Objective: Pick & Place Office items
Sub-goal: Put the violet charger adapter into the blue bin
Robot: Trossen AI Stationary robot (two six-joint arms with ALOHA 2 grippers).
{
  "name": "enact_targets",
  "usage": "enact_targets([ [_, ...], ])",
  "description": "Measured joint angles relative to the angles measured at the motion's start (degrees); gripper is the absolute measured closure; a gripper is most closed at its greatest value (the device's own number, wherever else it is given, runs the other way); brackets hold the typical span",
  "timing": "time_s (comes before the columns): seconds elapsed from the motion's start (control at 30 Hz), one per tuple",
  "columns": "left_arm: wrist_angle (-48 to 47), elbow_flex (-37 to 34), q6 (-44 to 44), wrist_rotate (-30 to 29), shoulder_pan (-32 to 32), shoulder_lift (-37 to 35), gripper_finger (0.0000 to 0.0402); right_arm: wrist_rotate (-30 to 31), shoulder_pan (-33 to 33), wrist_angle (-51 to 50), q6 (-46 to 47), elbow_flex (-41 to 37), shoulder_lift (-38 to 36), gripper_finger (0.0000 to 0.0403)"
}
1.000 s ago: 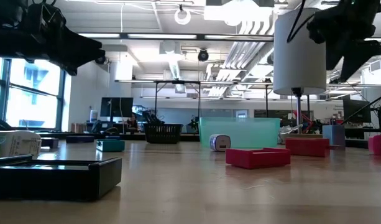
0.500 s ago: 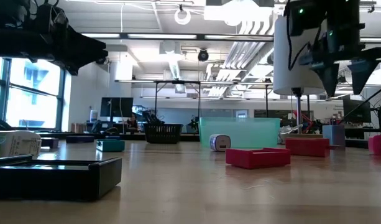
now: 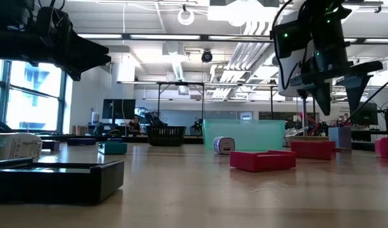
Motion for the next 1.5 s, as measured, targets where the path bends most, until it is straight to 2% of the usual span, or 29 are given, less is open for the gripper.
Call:
enact_targets([
  [0.3, -0.15, 0.00, 0.49, 3.76, 0.00, 0.00, 0.0247, 1.28, 0.02, 0.52, 0.16, -0.36, 2.42, 0.0117],
  [0.43, -0.17, 0.00, 0.49, 5.27, 0.00, 0.00, 0.0247, 1.93, -0.06, 3.31, 1.51, -3.21, 2.39, 0.0117],
  [0.73, -0.15, 0.00, 0.73, 5.46, 0.00, 0.00, 0.0247, 0.98, -1.58, 15.91, 0.37, -9.18, 2.40, 0.0117],
  [1.23, -0.09, 0.00, 0.51, 5.49, 0.00, 0.00, 0.0247, 2.69, -3.70, 17.84, -3.32, -9.32, 2.40, 0.0117],
  [1.4, -0.07, 0.00, 0.46, 5.49, 0.00, 0.00, 0.0248, 1.22, -3.76, 21.29, -3.07, -11.92, 2.40, 0.0117],
  [1.5, -0.06, -0.01, 0.48, 5.49, 0.00, 0.00, 0.0248, 2.53, -3.74, 23.56, -3.66, -13.42, 2.42, 0.0117],
])
